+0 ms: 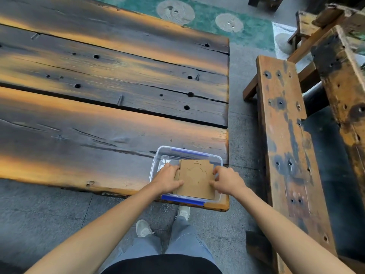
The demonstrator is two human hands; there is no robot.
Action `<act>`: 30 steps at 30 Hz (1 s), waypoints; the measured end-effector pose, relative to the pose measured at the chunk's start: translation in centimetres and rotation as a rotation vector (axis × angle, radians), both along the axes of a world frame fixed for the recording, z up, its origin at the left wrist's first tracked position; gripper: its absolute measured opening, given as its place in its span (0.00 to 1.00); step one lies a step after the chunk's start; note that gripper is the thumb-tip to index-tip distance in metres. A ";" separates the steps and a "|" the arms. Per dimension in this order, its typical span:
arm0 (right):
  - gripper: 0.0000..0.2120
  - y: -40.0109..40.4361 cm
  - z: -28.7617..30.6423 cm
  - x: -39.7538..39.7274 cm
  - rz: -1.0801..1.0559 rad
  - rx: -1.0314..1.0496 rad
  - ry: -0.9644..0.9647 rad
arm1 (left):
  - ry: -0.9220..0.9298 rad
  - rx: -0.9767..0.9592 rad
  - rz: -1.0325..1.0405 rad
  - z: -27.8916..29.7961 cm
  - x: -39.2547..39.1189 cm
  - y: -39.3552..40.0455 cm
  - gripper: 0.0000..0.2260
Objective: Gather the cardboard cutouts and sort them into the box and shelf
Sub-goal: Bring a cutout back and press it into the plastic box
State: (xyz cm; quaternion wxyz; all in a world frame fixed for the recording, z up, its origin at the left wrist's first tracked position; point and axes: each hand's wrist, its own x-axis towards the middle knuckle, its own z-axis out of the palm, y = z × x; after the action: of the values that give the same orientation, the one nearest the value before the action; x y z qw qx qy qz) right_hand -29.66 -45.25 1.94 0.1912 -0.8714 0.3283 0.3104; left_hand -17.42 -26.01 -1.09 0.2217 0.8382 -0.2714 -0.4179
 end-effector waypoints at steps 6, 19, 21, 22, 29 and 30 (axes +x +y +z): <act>0.16 -0.3 -0.1 1.0 0.097 -0.092 0.030 | -0.038 0.051 -0.039 -0.6 0.1 -0.2 0.24; 0.23 -2.2 -0.4 4.8 0.376 0.055 -0.203 | 0.112 -0.017 0.194 -2.2 1.3 -3.0 0.40; 0.23 -2.2 -0.9 5.1 0.410 0.056 -0.195 | 0.187 -0.030 0.239 -2.6 1.2 -3.0 0.43; 0.22 -2.3 -1.1 5.2 0.420 0.052 -0.191 | 0.218 -0.038 0.262 -2.7 1.1 -2.9 0.44; 0.19 -3.9 -1.8 4.1 0.384 0.006 -0.168 | 0.369 -0.048 0.236 -3.6 1.3 -1.6 0.32; 0.19 -4.1 -1.9 4.0 0.367 0.015 -0.164 | 0.378 -0.039 0.212 -3.6 1.3 -1.4 0.31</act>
State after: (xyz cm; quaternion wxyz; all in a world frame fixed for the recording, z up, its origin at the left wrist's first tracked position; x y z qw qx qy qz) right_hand -25.66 -49.40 0.06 0.1642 -0.9375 0.1450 0.2704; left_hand -16.15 -27.42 -4.68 0.3274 0.7644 -0.1433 -0.5366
